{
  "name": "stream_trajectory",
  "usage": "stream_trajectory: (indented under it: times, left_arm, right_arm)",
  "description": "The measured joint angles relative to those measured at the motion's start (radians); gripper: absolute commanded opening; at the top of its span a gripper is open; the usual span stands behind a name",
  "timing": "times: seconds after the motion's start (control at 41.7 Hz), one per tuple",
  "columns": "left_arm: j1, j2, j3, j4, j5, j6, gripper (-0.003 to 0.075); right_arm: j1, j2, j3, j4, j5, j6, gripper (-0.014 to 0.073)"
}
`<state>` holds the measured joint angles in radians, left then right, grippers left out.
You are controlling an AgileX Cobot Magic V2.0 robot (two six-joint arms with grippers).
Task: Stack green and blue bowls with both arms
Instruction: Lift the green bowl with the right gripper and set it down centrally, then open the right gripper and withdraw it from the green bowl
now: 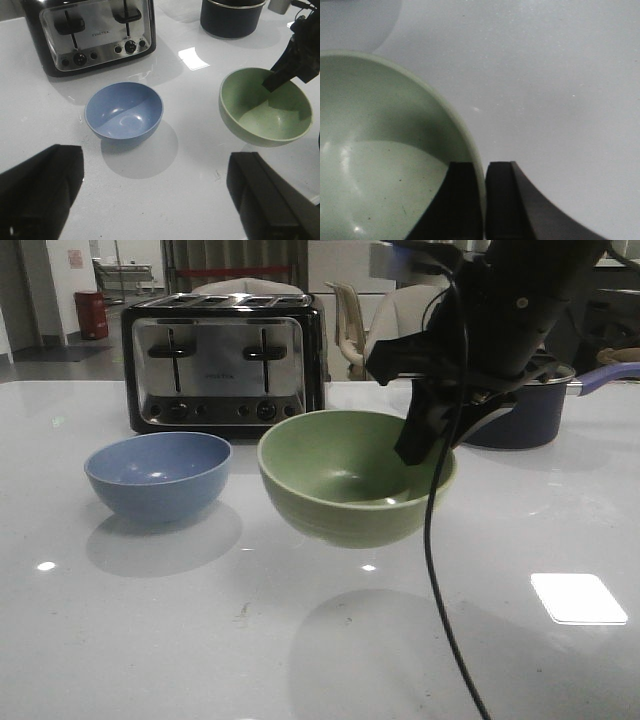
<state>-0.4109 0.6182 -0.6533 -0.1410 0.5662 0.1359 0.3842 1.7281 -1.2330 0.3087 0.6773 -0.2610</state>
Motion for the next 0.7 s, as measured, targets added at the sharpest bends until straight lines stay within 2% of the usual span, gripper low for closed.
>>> stream_trajectory:
  times: [0.144, 0.24, 0.48, 0.696]
  left_arm:
    - [0.0, 0.0, 0.0, 0.0, 0.0, 0.0, 0.0636]
    - [0.0, 0.0, 0.0, 0.0, 0.0, 0.0, 0.0636]
    - [0.0, 0.0, 0.0, 0.0, 0.0, 0.0, 0.0636]
    - [0.0, 0.0, 0.0, 0.0, 0.0, 0.0, 0.0636]
  right_arm:
    - [0.017, 0.059, 0.0, 0.014, -0.021, 0.0, 0.0054]
    - [0.02, 0.1, 0.0, 0.019, -0.037, 0.0, 0.0106]
    - [0.02, 0.144, -0.003, 0.021, -0.056, 0.0, 0.043]
    - [0.02, 0.095, -0.008, 0.021, -0.066, 0.0, 0.0449]
